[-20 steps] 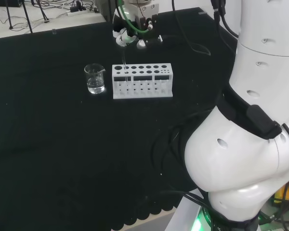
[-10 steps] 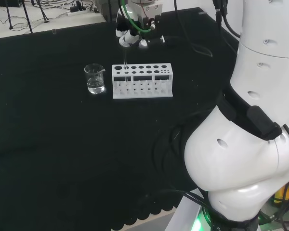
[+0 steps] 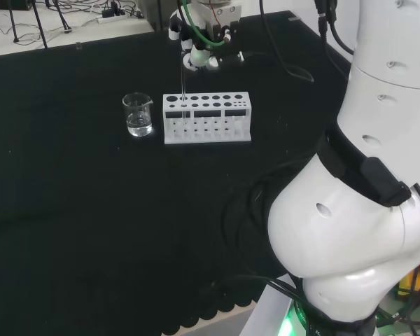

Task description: Put the glass rod back on the white test tube rack.

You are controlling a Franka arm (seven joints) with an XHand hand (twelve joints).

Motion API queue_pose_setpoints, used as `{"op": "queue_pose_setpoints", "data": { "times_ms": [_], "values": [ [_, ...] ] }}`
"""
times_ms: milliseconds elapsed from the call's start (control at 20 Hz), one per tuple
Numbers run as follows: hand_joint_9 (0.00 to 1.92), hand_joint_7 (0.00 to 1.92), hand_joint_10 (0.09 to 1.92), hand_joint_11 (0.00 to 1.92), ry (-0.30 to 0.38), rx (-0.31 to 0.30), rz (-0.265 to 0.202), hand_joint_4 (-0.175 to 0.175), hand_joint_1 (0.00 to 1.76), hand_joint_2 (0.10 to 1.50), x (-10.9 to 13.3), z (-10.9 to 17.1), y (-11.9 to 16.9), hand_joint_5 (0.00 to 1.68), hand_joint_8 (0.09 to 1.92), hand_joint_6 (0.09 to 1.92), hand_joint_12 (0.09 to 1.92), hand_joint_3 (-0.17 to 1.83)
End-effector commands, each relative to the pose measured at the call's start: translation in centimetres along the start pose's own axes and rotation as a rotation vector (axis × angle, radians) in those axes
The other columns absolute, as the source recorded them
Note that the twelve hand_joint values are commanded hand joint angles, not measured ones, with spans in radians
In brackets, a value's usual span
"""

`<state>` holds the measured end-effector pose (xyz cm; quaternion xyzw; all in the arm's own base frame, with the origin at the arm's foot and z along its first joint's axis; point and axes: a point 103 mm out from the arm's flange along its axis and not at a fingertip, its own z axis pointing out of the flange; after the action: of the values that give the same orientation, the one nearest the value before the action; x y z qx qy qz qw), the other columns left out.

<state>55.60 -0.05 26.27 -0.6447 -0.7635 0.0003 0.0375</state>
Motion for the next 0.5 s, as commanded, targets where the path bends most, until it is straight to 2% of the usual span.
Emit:
{"op": "queue_pose_setpoints", "data": {
  "times_ms": [50, 350, 500],
  "values": [
    [1.92, 1.13, 0.90, 1.92, -0.004, 0.000, -0.002, -0.175, 1.45, 0.37, 0.0, -0.4, -0.2, 0.56, 0.85, 1.02, 1.00, 0.98],
    [1.92, 1.12, 0.90, 1.92, -0.016, -0.010, -0.012, -0.175, 1.45, 0.37, 0.4, -0.9, -0.5, 0.60, 0.85, 1.02, 1.01, 0.97],
    [1.92, 1.26, 0.90, 1.92, -0.024, -0.011, -0.015, -0.175, 1.43, 0.54, 0.5, -1.5, -0.9, 0.63, 0.74, 1.00, 1.02, 0.81]
  ]
}}
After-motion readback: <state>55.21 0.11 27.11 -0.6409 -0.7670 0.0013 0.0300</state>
